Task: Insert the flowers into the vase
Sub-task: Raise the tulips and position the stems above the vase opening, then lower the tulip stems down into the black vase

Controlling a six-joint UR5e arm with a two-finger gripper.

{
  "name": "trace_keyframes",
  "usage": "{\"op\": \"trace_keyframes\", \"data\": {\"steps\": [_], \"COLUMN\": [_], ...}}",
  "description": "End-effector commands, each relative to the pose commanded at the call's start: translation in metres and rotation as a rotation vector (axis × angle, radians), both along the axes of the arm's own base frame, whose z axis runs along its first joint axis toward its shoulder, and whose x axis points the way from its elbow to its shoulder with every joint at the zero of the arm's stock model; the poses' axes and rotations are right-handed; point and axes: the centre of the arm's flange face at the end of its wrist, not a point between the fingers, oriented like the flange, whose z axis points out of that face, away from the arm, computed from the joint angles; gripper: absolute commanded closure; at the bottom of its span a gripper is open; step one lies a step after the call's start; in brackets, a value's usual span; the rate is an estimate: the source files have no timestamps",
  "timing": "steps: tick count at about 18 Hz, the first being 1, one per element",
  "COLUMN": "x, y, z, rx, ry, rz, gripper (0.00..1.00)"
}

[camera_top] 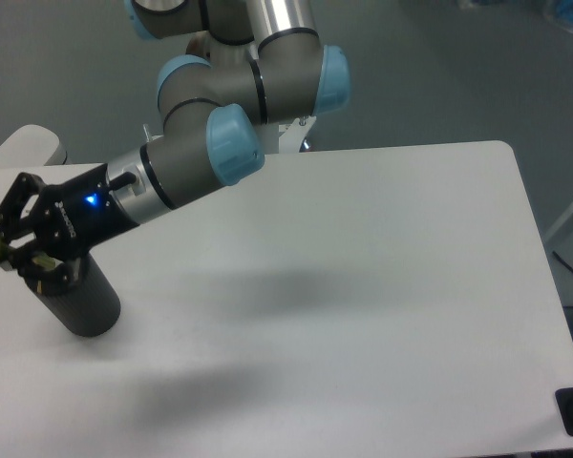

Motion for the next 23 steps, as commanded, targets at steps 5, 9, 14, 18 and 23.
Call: {"op": "trace_keyframes", "data": {"steps": [5,9,14,18,23], "x": [0.010,0.014,0.021,0.029,0.032], "y": [0.004,0.009,0.004,-0.008,-0.017], "z": [-0.008,-0.025,-0.052,-0.087,-0.107], "rx": [0.006,0.008,0.027,0.047,0.050], "ry": [0.006,0.011,0.030,0.057,0.067], "rz": [-0.023,-0.036,-0.057,-0.087,-0.097], "gripper": [0.96,0.93,0.89,0.85,0.82]}}
